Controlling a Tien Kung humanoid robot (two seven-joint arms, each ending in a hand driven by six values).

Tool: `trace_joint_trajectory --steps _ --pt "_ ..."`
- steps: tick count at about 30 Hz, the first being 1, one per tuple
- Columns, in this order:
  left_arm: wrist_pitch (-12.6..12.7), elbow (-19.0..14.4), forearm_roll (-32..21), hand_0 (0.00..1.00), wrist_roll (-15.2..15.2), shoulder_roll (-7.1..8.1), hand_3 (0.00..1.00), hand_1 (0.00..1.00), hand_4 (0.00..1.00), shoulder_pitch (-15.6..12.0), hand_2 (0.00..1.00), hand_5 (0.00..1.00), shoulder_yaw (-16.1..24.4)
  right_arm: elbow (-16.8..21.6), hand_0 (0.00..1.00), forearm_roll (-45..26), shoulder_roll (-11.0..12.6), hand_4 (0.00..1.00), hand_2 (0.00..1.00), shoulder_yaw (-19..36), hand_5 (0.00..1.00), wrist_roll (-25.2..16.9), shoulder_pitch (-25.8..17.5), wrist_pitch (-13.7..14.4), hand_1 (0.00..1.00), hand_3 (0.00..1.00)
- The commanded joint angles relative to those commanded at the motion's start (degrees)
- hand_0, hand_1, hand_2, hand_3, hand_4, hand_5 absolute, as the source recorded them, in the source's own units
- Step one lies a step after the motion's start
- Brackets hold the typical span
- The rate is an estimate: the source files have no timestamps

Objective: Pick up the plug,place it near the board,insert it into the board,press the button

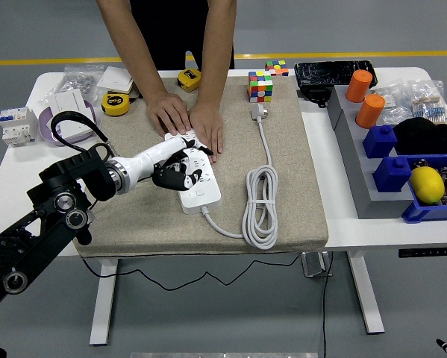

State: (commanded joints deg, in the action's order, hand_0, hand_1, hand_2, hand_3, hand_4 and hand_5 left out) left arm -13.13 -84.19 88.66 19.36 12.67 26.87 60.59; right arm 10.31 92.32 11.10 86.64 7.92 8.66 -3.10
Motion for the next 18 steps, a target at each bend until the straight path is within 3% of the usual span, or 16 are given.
trace_joint_trajectory --steps 1,6,7,10,12,13,15,18 --pt "2.2 1.1 -1.8 0.304 -2.4 -0.47 0.611 0.511 0.812 0.0 0.534 0.079 0.6 0.0 0.998 0.0 0.0 0.998 0.777 -0.1 0.998 0.0 0.0 0.0 0.847 0.799" --pt "13.7 8.6 -13.3 0.304 -13.9 -2.95 0.611 0.511 0.812 0.9 0.534 0.079 0.4 0.0 0.998 0.0 0.0 0.998 0.777 -0.3 0.998 0.0 -0.1 -0.1 0.847 0.799" --pt "16.3 10.3 -16.0 0.753 -16.5 -3.57 0.692 0.849 0.998 1.2 0.798 0.136 0.6 0.0 0.998 0.0 -0.1 0.998 0.777 -0.3 0.998 0.0 -0.1 -0.1 0.846 0.799" --pt "20.4 14.4 -23.0 0.753 -21.9 -4.76 0.692 0.849 0.998 2.0 0.798 0.136 1.1 0.0 0.998 0.0 -0.1 0.998 0.777 -0.5 0.998 0.0 -0.1 -0.1 0.846 0.799" --pt "21.0 17.5 -28.6 0.753 -22.4 -5.22 0.692 0.849 0.998 2.6 0.798 0.136 1.4 0.0 0.998 0.1 -0.1 0.998 0.777 -0.5 0.998 0.0 -0.2 -0.1 0.846 0.799" --pt "21.2 18.6 -30.2 0.918 -22.1 -5.29 0.853 0.953 0.998 2.9 0.927 0.159 1.3 0.0 0.998 0.2 0.0 0.998 0.777 -0.5 0.998 0.1 -0.2 -0.1 0.846 0.798" --pt "21.8 21.3 -28.9 0.918 -20.7 -5.40 0.853 0.953 0.998 3.4 0.927 0.159 1.2 0.0 0.998 0.2 0.0 0.998 0.777 -0.4 0.998 0.1 -0.3 -0.1 0.846 0.798" --pt "21.8 24.8 -22.5 0.918 -18.1 -5.46 0.853 0.953 0.998 4.1 0.927 0.159 0.0 0.0 0.998 0.4 0.0 0.998 0.777 -0.3 0.998 0.2 -0.4 -0.1 0.846 0.798"
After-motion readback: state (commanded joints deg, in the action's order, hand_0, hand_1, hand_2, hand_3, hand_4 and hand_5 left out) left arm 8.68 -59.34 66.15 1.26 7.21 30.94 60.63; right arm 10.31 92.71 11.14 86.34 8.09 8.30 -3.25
